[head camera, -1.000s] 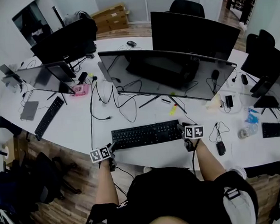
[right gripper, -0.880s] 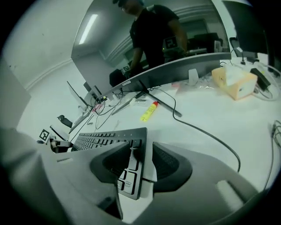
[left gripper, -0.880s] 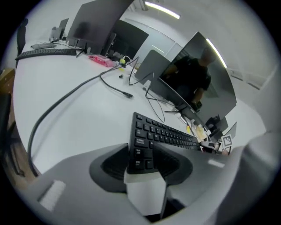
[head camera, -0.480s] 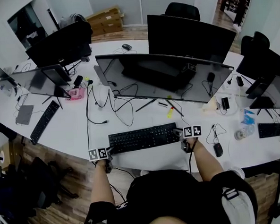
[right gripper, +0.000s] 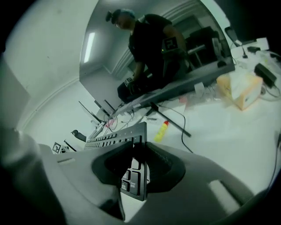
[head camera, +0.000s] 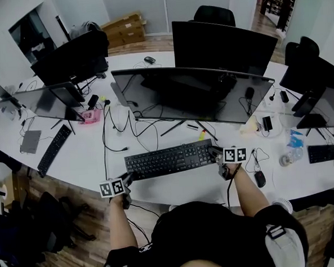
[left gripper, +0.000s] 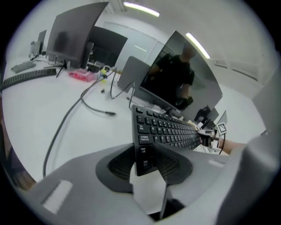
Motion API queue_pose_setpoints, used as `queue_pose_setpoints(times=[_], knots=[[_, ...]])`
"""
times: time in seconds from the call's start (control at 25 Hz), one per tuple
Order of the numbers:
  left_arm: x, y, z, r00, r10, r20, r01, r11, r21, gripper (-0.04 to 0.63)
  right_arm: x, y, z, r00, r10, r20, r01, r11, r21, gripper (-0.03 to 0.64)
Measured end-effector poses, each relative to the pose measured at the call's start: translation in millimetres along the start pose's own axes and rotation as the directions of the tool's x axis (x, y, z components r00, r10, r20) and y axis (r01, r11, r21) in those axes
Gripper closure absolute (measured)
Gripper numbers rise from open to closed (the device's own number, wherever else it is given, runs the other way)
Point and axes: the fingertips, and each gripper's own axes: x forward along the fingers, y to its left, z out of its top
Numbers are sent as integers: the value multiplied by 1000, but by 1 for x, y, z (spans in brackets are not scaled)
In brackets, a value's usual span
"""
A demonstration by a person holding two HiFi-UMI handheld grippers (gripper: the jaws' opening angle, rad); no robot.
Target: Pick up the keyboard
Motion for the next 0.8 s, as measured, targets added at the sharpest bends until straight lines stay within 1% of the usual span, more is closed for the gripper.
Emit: queue_pose_setpoints(times=[0.08,0.12,0.16,0.24,0.32,0.4,0.48,0.56,0.6,0.64,0.72,0.8], knots=[[-13,-14,34,997,-14,81,10,999,54,414,-14,21,33,996,29,90,-24,998,-55,526],[-21,-22,54,992,-24,128,13,996,87,414,-24,32,52,989,45,141,-33,996,-89,526],[-30,-31,74,984,-37,176,15,992,124,414,-35,44,71,980,60,192,-37,992,-124,526],[-50,-53,112,961,-77,267,24,981,194,414,-62,68,108,952,96,291,-40,981,-192,526],[-73,-78,148,928,-119,354,25,966,258,414,-92,97,142,914,142,381,-41,964,-263,526],[-99,-101,183,888,-154,434,7,947,322,414,-125,130,173,862,197,467,-31,940,-340,526],[-128,-123,216,839,-194,509,-16,925,380,414,-157,164,202,803,257,537,-16,911,-412,526],[-154,-148,243,787,-239,569,-37,902,430,414,-187,191,226,751,305,586,4,885,-466,526],[-165,-159,252,765,-260,590,-45,891,452,414,-200,200,235,730,323,603,14,875,-485,526],[-173,-169,258,747,-277,604,-52,882,468,414,-211,206,241,713,335,615,23,866,-499,526],[-181,-181,263,725,-297,621,-60,871,487,414,-225,211,248,692,349,632,36,857,-514,526],[-182,-184,264,719,-304,625,-55,871,488,414,-230,214,247,680,352,643,43,857,-514,526]])
